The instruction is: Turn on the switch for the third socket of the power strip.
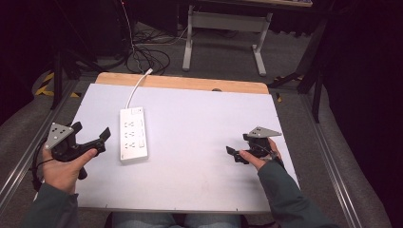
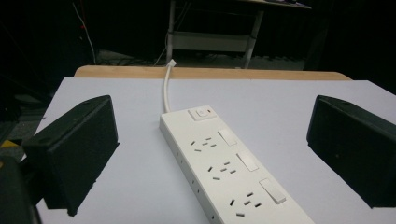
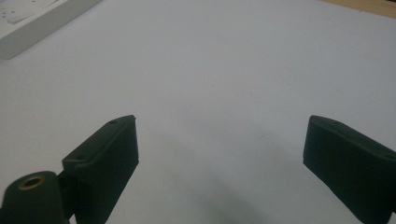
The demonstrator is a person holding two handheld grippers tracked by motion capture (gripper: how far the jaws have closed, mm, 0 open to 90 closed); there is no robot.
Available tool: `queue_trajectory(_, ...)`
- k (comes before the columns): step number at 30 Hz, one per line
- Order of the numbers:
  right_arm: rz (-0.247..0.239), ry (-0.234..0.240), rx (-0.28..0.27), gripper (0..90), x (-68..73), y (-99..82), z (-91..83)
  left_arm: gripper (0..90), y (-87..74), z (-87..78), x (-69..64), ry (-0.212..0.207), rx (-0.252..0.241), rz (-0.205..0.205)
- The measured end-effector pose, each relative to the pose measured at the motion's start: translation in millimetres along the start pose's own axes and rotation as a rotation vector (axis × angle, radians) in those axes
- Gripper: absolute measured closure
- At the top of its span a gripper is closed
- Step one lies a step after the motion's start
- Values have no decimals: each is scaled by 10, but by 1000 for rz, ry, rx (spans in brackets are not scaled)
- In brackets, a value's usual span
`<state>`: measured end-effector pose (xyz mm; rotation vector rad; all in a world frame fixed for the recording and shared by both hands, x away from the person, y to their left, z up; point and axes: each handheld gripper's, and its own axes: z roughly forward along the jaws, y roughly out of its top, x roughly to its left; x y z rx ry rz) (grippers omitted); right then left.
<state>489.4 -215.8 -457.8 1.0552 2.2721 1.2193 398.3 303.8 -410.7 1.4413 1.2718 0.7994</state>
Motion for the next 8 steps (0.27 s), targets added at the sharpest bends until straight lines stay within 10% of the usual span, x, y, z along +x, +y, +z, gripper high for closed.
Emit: queue_trajectory(8,1,1,0,109,-5,0,3,19,-3,6,8,-2,7,-5)
